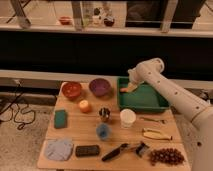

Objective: Place pepper in tray

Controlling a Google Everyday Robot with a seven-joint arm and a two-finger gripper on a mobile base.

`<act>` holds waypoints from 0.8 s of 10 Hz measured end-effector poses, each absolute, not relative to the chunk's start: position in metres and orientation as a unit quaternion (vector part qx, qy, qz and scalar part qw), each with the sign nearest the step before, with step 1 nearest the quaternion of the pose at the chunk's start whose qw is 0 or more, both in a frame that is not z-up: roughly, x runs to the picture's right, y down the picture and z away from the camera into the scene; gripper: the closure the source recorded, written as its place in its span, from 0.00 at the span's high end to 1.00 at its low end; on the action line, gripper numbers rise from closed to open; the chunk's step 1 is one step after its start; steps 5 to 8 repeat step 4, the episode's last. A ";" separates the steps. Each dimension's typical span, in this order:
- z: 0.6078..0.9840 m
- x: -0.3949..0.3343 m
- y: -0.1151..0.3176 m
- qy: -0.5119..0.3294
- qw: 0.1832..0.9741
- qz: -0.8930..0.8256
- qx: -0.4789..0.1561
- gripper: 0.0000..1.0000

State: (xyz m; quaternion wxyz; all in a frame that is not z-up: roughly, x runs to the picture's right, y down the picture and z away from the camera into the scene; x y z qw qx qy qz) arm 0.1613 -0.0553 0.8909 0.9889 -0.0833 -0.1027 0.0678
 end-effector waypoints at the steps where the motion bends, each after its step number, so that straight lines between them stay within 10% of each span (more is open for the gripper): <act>1: 0.892 0.161 -0.054 -0.103 0.989 0.068 -0.084 0.80; 8: 0.892 0.161 -0.055 -0.103 0.989 0.068 -0.084 0.80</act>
